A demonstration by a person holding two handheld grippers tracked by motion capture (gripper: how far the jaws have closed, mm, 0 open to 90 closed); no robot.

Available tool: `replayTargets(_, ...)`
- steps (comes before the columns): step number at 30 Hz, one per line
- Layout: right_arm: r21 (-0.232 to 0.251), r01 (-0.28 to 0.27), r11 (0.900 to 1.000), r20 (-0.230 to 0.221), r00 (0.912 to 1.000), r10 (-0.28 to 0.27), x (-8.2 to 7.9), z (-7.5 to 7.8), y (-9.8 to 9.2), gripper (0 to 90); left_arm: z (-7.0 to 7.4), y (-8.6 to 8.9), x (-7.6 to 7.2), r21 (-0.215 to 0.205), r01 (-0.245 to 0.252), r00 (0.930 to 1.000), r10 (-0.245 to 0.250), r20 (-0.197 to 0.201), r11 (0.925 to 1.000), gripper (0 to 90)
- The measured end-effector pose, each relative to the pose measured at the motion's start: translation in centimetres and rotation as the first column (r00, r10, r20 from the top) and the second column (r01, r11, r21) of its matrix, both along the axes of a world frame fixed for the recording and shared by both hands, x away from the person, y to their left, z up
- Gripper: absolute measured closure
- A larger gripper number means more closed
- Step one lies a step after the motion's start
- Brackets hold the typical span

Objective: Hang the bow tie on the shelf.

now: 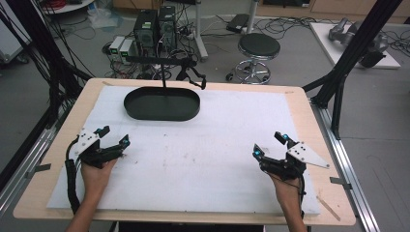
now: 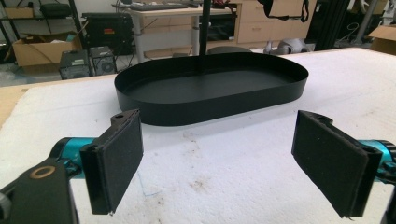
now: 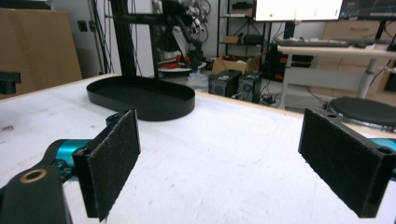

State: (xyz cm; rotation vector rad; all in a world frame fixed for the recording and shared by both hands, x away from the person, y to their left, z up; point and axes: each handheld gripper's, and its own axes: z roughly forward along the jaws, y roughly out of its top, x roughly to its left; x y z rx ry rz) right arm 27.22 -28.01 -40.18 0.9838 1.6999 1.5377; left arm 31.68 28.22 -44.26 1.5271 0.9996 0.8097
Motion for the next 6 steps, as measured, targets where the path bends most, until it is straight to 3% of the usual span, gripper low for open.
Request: replayTargets(6, -0.008, -0.012, 1.0, -0.008, 0.9999, 0.012, -0.16, -0.04, 0.16, 11.9, -0.04, -0.03, 0.02, 0.004, -0.005, 1.0, 0.005, 0.001, 1.0, 17.0)
